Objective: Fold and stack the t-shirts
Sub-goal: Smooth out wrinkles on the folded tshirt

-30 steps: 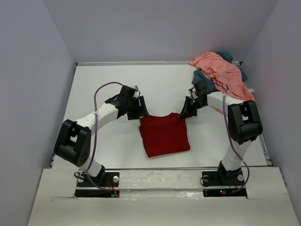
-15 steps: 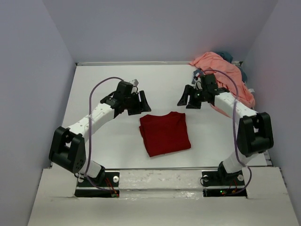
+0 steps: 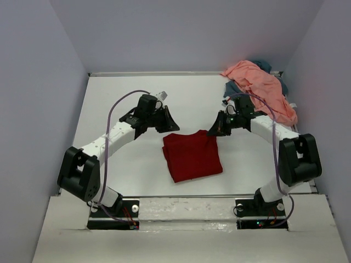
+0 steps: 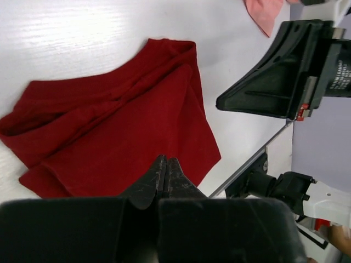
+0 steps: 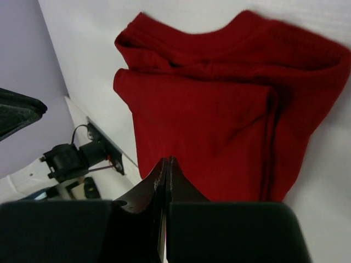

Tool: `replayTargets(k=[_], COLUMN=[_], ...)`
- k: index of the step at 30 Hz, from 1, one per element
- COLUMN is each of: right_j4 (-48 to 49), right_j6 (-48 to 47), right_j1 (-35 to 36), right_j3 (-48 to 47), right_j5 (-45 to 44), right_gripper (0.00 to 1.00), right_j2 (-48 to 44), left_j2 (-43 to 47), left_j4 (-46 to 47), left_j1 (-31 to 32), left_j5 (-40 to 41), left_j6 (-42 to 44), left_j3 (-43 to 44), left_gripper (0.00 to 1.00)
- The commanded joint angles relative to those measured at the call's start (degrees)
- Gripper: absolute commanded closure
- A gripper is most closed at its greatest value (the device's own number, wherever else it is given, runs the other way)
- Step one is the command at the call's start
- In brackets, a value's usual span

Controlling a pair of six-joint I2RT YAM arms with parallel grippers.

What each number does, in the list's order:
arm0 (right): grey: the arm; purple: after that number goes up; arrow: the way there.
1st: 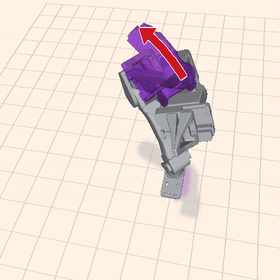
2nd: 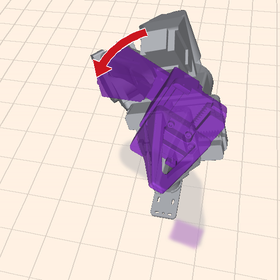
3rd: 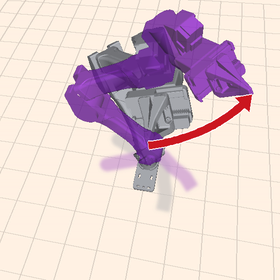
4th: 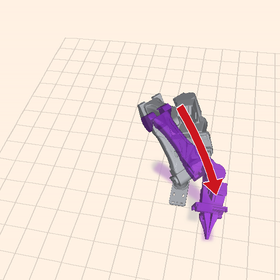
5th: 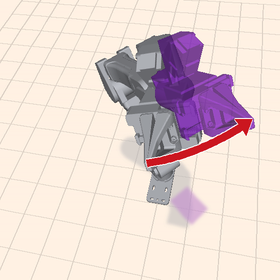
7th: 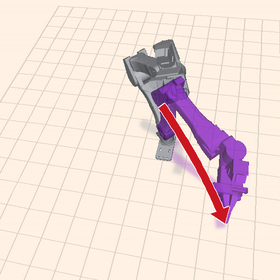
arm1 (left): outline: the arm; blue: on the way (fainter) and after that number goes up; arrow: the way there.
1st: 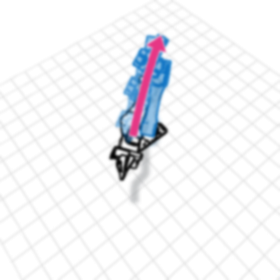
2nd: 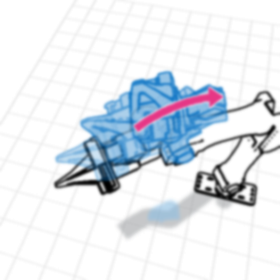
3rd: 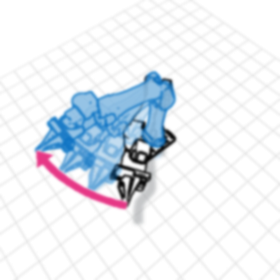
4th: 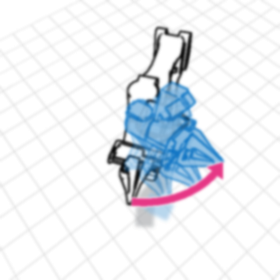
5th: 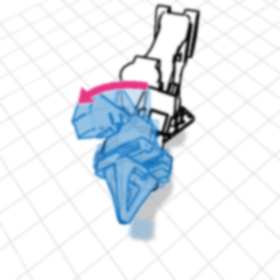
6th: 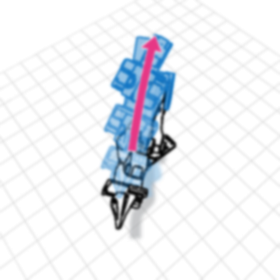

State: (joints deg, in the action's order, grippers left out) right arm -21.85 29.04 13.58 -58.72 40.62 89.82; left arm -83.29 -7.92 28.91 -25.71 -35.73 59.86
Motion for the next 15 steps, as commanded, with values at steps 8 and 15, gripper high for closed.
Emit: replayTargets(k=[8,15], right_j4=[18.9,21.3], right_j6=[10.9,12.1], right_j1=[0.4,2.0], right_j3=[5.2,6.2], right_j5=[14.2,14.6], right_gripper=[1.00,1.00], right_j2=[6.9,10.4], left_j2=[-1.3,-4.3], left_j4=[16.9,21.2], left_j1=[3.6,5.8], left_j5=[-6.5,-7.6], left_j6=[-11.5,-13.4], left_j3=[-9.2,-11.3], left_gripper=[1.00,1.00])
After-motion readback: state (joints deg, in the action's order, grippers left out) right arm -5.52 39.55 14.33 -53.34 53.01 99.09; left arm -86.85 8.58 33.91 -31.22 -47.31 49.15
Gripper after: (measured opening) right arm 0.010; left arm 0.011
